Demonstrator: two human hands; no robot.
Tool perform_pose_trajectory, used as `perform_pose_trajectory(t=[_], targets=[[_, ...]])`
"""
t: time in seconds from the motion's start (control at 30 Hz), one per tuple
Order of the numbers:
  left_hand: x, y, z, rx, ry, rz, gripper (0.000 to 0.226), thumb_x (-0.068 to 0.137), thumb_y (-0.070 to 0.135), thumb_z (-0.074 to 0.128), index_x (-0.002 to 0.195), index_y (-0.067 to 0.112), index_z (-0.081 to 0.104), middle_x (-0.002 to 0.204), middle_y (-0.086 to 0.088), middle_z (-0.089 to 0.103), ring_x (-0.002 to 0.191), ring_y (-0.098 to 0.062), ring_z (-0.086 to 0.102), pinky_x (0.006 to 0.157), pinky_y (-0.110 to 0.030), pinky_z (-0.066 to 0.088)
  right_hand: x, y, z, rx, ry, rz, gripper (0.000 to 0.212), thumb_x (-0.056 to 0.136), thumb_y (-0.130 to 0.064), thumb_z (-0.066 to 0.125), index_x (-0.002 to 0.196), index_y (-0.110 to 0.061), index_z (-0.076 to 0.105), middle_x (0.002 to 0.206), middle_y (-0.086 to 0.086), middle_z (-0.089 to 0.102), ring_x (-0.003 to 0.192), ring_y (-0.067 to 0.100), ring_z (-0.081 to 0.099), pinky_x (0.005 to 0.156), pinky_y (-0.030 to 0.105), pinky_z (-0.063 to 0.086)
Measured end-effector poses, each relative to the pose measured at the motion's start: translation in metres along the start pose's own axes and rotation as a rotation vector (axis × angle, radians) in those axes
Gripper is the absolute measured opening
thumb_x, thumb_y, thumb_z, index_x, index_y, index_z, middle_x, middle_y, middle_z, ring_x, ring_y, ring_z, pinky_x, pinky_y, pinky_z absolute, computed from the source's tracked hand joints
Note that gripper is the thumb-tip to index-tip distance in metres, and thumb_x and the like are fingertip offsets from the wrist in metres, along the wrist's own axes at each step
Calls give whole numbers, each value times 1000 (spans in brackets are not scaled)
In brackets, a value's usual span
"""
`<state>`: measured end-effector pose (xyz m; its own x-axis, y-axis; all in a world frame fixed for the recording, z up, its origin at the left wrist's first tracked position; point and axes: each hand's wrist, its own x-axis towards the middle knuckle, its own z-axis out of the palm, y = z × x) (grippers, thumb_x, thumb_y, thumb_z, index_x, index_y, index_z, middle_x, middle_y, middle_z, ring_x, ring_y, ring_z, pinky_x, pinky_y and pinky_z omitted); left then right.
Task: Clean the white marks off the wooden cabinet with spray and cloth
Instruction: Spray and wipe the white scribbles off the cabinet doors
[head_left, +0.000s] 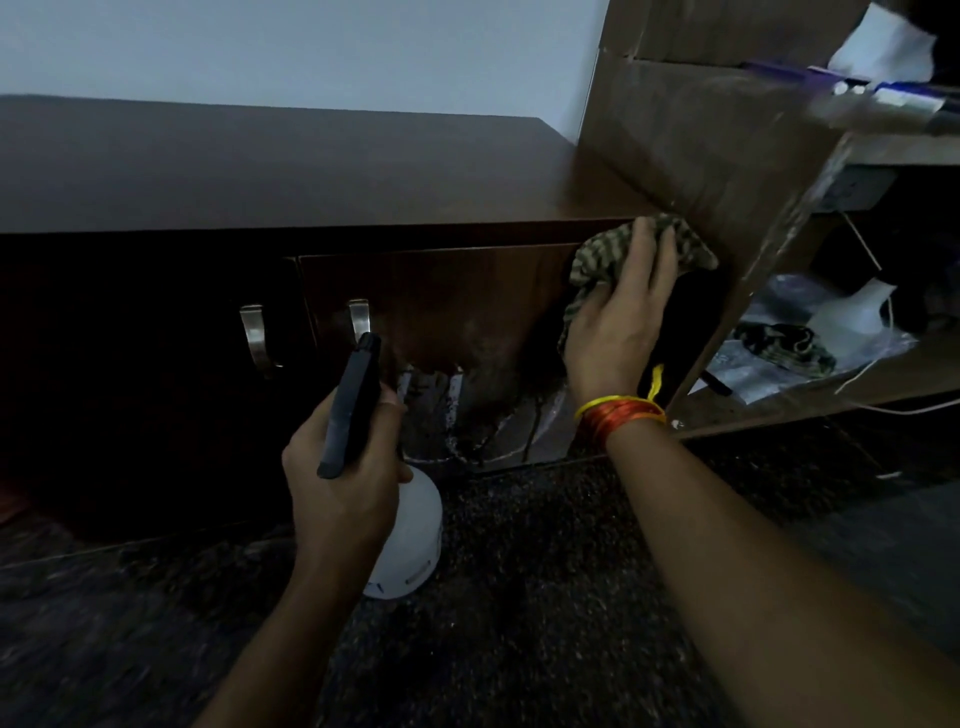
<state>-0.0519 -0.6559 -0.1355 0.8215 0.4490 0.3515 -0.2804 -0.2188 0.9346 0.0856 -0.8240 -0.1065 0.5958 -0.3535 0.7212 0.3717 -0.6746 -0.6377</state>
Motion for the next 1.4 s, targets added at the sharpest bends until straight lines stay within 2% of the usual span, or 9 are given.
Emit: perform_pose_trajectory(t=[0.23, 0.33, 0.47, 0.6, 0.7, 0.87, 1.13, 1.27, 1.4], targets=[[1, 3, -7, -8, 18, 19, 14, 97, 17, 52, 86, 22, 59, 74, -24, 57, 53, -23, 53, 54, -15, 45, 3, 7, -5, 47, -2, 45, 58, 87, 9, 44, 143, -5, 36, 151, 19, 26, 141, 28, 27, 105, -3, 9], [2, 1, -10, 18, 19, 35, 13, 97, 15, 53, 91, 9, 62, 66, -28, 53, 54, -25, 54, 54, -13, 45, 1, -1, -2, 59, 13, 66, 58, 86, 8, 44, 142, -3, 37, 152, 20, 25, 142, 31, 25, 106, -1, 9], [3, 1, -15, 20, 25, 57, 18, 98, 12, 52, 88, -1, 61, 63, -32, 51, 52, -27, 52, 52, -12, 44, -17, -29, 13, -17, -38, -74, 61, 85, 6, 44, 144, -5, 35, 154, 20, 21, 143, 31, 23, 117, 23, 20], [3, 0, -16, 14, 44, 66, 23, 96, 19, 54, 85, 0, 61, 60, -30, 52, 48, -25, 54, 49, -13, 45, -53, -57, 31, -29, -217, -300, 61, 84, 10, 40, 144, -4, 37, 154, 23, 23, 141, 41, 24, 113, 51, 30], [2, -1, -15, 25, 69, 56, 23, 96, 15, 56, 78, 1, 59, 55, -27, 51, 48, -24, 56, 46, -12, 43, -70, -69, 43, -54, -355, -506, 48, 92, -5, 37, 140, -2, 43, 151, 22, 31, 138, 44, 28, 112, 53, 28], [-3, -1, -23, 36, 109, 59, 27, 96, 13, 55, 73, -1, 57, 52, -25, 50, 47, -21, 56, 46, -10, 41, -77, -85, 52, -79, -377, -613, 44, 93, -5, 51, 137, -1, 47, 147, 20, 39, 133, 47, 35, 107, 56, 31], [7, -6, -44, 28, 170, 75, 28, 92, 26, 52, 90, 1, 64, 52, -22, 52, 48, -16, 59, 50, -13, 45, -77, -106, 60, -108, -467, -754, 43, 96, -11, 35, 135, -2, 50, 144, 16, 46, 133, 45, 36, 112, 56, 25], [7, -8, -40, 17, 182, 61, 44, 87, 43, 50, 83, 1, 61, 57, -25, 55, 46, -19, 57, 48, -25, 48, -61, -94, 54, -144, -449, -887, 42, 95, -10, 40, 136, -4, 50, 141, 15, 49, 129, 43, 42, 111, 53, 27], [5, -8, -37, 18, 171, 29, 43, 88, 42, 52, 82, 0, 58, 67, -28, 58, 43, -19, 54, 46, -23, 46, -53, -65, 42, -146, -358, -763, 50, 89, 4, 42, 139, -3, 45, 143, 18, 45, 131, 44, 39, 113, 52, 26]])
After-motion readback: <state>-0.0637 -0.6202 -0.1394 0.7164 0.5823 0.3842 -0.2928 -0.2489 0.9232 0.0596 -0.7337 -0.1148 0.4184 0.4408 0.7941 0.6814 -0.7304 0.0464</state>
